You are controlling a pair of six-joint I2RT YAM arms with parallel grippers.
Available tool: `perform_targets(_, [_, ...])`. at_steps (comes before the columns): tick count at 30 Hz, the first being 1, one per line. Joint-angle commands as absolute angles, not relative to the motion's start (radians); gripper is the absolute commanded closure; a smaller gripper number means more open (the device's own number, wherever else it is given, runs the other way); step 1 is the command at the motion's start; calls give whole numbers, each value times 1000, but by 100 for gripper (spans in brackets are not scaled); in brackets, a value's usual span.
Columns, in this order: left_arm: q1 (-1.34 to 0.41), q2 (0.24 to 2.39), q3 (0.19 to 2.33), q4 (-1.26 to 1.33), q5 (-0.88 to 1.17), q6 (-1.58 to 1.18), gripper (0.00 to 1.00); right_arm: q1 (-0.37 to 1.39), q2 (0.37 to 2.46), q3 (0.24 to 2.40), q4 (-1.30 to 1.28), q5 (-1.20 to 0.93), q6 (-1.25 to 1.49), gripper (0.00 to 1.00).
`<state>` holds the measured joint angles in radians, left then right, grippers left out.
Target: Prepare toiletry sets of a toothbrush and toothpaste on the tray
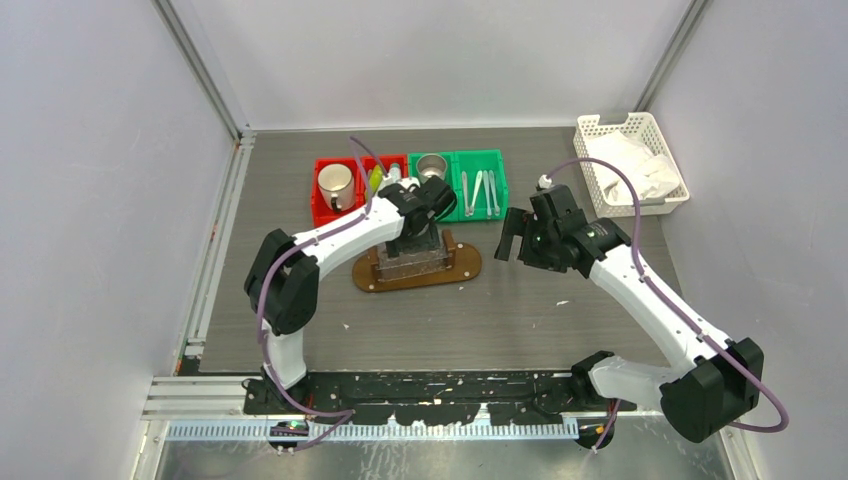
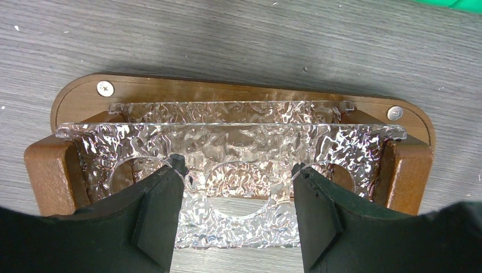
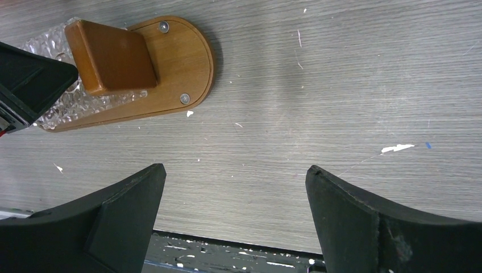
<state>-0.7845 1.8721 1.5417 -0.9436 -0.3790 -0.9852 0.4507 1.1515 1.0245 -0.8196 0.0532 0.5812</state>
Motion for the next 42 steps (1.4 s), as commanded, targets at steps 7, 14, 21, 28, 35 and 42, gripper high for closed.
perform_targets(7, [-787, 1887, 1454, -890, -349, -925, 48, 459, 1134, 1014, -781, 29, 585, 0])
perform_targets(14, [-787, 1915, 1448, -890, -353, -910, 44, 461, 1132, 1010, -775, 19, 576, 1])
perform_targets(21, [-794, 1879, 1364, -825, -350, -904, 34, 466, 1132, 990, -760, 14, 573, 0])
perform_targets(28, [-801, 1886, 1351, -836, -349, -904, 25, 481, 1138, 983, -743, 13, 580, 0])
perform_targets(35, [-805, 1895, 1407, -897, -400, -891, 25, 489, 1135, 980, -741, 13, 578, 0])
perform_targets(42, [-820, 1861, 1449, -953, -460, -884, 25, 493, 1132, 977, -739, 14, 580, 0])
